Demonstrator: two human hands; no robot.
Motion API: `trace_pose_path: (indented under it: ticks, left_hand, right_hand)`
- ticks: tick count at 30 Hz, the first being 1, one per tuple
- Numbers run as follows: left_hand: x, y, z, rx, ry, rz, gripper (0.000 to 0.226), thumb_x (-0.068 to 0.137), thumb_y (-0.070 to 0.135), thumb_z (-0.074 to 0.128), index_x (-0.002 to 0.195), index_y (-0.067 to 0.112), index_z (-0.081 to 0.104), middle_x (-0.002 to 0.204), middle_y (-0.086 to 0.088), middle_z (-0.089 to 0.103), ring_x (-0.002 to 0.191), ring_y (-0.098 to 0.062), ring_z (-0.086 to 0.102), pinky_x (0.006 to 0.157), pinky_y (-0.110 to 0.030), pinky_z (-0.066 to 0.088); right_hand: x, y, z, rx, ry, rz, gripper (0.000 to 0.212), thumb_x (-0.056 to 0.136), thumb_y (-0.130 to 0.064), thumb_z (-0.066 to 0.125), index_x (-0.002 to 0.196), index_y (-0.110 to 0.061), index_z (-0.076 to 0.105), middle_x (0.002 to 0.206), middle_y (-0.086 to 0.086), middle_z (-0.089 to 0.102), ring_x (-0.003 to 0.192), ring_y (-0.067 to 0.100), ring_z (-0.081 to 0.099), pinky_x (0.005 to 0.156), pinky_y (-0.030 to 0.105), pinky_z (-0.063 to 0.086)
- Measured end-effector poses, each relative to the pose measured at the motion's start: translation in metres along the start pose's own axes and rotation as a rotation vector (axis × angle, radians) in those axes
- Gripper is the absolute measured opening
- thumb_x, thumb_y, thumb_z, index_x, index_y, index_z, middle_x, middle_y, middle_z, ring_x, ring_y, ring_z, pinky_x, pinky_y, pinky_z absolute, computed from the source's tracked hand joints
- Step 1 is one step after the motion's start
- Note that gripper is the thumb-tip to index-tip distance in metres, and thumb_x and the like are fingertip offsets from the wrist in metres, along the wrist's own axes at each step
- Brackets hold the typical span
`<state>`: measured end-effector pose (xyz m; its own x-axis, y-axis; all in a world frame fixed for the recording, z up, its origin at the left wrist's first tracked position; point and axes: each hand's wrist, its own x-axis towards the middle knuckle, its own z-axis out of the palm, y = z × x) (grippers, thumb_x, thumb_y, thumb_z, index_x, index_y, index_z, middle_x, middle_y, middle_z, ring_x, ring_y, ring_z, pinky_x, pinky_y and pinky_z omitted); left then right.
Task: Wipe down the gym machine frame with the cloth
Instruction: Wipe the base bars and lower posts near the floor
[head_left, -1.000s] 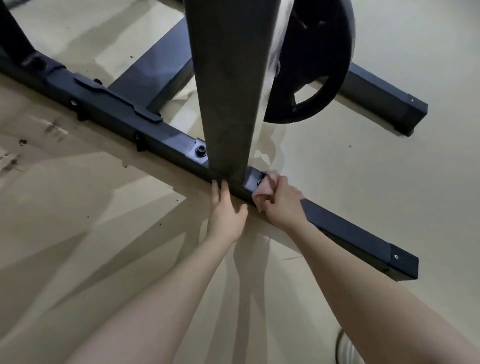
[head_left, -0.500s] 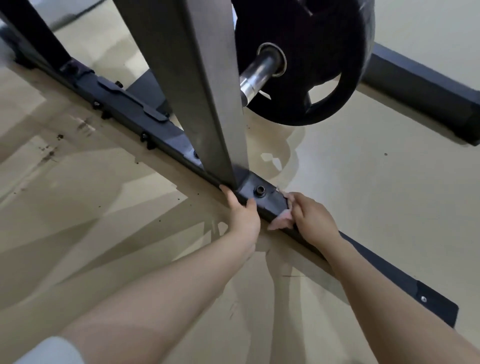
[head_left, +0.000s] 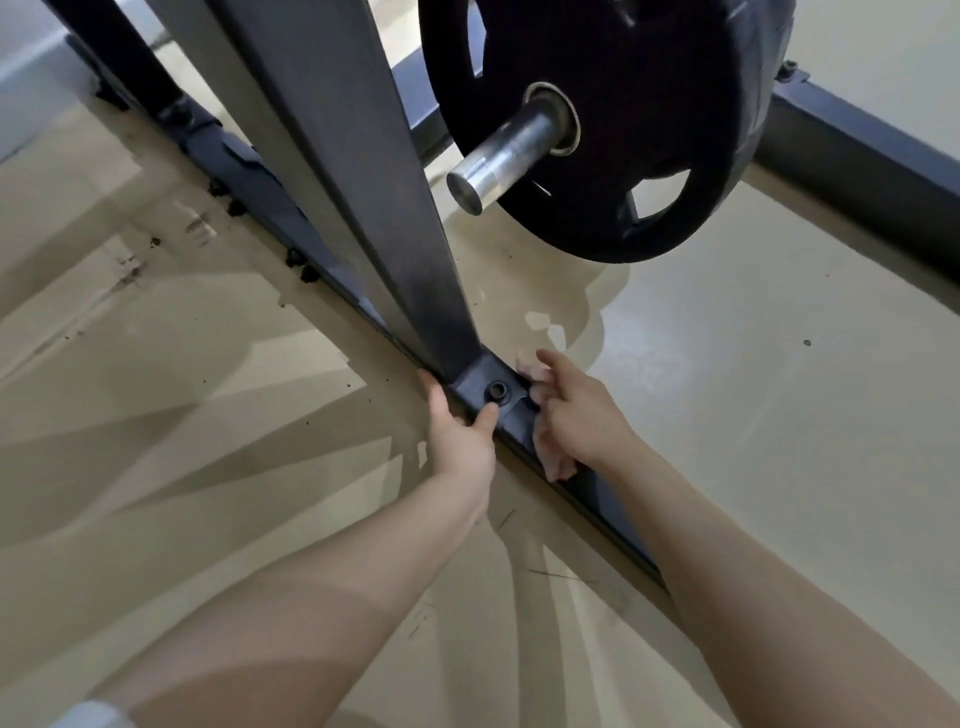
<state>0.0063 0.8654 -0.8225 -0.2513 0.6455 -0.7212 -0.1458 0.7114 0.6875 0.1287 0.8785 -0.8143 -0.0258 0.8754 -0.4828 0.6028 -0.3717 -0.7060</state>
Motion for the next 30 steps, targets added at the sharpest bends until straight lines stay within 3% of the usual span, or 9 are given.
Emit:
trace_pose_path:
  ticks: [5, 9, 15, 18, 20, 22, 24, 28, 30]
  left_hand:
    - [0.002, -0.006, -0.007, 0.016, -0.012, 0.045, 0.083, 0.088, 0.011, 0.065, 0.148, 0.039, 0.017, 0.124, -0.008, 0.047, 0.089, -0.004, 0.05, 0.098, -0.041, 0.046]
    - [0.0, -0.005, -0.006, 0.016, 0.002, 0.048, 0.082, 0.087, 0.01, 0.066, 0.148, 0.037, 0.018, 0.134, -0.013, 0.047, 0.106, -0.01, 0.043, 0.101, -0.046, 0.045]
    - [0.002, -0.006, -0.008, -0.02, -0.038, 0.066, 0.082, 0.09, 0.006, 0.06, 0.148, 0.04, 0.015, 0.129, -0.013, 0.054, 0.117, -0.022, 0.054, 0.099, -0.04, 0.046]
    - [0.0, -0.004, -0.019, -0.065, -0.14, 0.033, 0.07, 0.097, 0.008, 0.048, 0.147, 0.044, 0.015, 0.136, -0.008, 0.051, 0.113, -0.021, 0.057, 0.094, -0.033, 0.047]
    - [-0.001, -0.001, -0.028, -0.101, -0.193, 0.033, 0.061, 0.1, 0.011, 0.04, 0.147, 0.042, 0.016, 0.138, -0.01, 0.049, 0.115, -0.022, 0.056, 0.094, -0.031, 0.045]
    - [0.001, 0.001, -0.036, -0.125, -0.201, 0.049, 0.052, 0.102, 0.016, 0.037, 0.148, 0.034, 0.021, 0.136, -0.016, 0.05, 0.115, -0.023, 0.055, 0.095, -0.03, 0.044]
    - [0.001, 0.0, -0.045, -0.138, -0.177, 0.071, 0.045, 0.102, 0.019, 0.036, 0.146, 0.026, 0.03, 0.132, -0.019, 0.053, 0.111, -0.02, 0.056, 0.088, -0.024, 0.046]
    - [0.003, -0.015, -0.068, -0.226, -0.086, 0.056, 0.041, 0.102, 0.022, 0.036, 0.143, 0.02, 0.035, 0.127, -0.014, 0.055, 0.116, -0.017, 0.054, 0.073, -0.013, 0.05]
    - [0.004, -0.026, -0.082, -0.176, -0.01, 0.08, 0.042, 0.101, 0.022, 0.038, 0.142, 0.018, 0.037, 0.133, -0.008, 0.051, 0.121, -0.016, 0.05, 0.094, -0.022, 0.045]
  right_hand:
    - [0.0, -0.001, 0.014, -0.047, -0.029, -0.188, 0.033, 0.097, -0.025, 0.035, 0.127, -0.015, 0.044, 0.112, 0.008, 0.059, 0.101, 0.027, 0.055, 0.07, 0.025, 0.031]
    - [-0.028, 0.037, -0.003, -0.207, -0.041, -0.014, 0.022, 0.1, -0.025, 0.032, 0.115, -0.016, 0.045, 0.102, 0.013, 0.063, 0.097, 0.034, 0.057, 0.067, 0.03, 0.03]
    - [-0.021, 0.006, 0.021, -0.19, 0.093, -0.264, 0.035, 0.099, -0.016, 0.035, 0.134, -0.016, 0.037, 0.127, 0.01, 0.055, 0.112, 0.032, 0.053, 0.09, 0.037, 0.044]
    - [-0.055, 0.021, 0.005, -0.484, -0.051, -0.434, 0.067, 0.093, 0.005, 0.037, 0.152, -0.011, 0.011, 0.158, 0.007, 0.018, 0.142, 0.025, 0.026, 0.108, 0.028, 0.027]
    - [-0.075, 0.026, -0.006, -0.718, -0.121, -0.581, 0.06, 0.089, 0.013, 0.041, 0.145, 0.002, 0.027, 0.152, 0.017, 0.028, 0.141, 0.031, 0.029, 0.114, 0.037, 0.027]
    - [-0.077, 0.019, -0.004, -0.839, -0.124, -0.742, 0.045, 0.083, 0.009, 0.051, 0.127, 0.008, 0.054, 0.129, 0.024, 0.056, 0.122, 0.039, 0.052, 0.099, 0.049, 0.046]
    - [-0.064, 0.004, 0.005, -1.013, -0.049, -0.954, 0.033, 0.083, -0.003, 0.056, 0.115, -0.001, 0.068, 0.113, 0.014, 0.069, 0.109, 0.03, 0.064, 0.088, 0.04, 0.05]
    - [-0.025, -0.023, 0.03, -1.366, -0.091, -1.162, 0.04, 0.09, -0.012, 0.039, 0.117, -0.017, 0.069, 0.117, 0.003, 0.068, 0.117, 0.022, 0.059, 0.1, 0.037, 0.039]
    - [-0.006, -0.02, 0.038, -1.59, -0.254, -1.006, 0.044, 0.099, -0.015, 0.027, 0.134, -0.016, 0.054, 0.142, 0.009, 0.047, 0.137, 0.026, 0.035, 0.11, 0.042, 0.03]
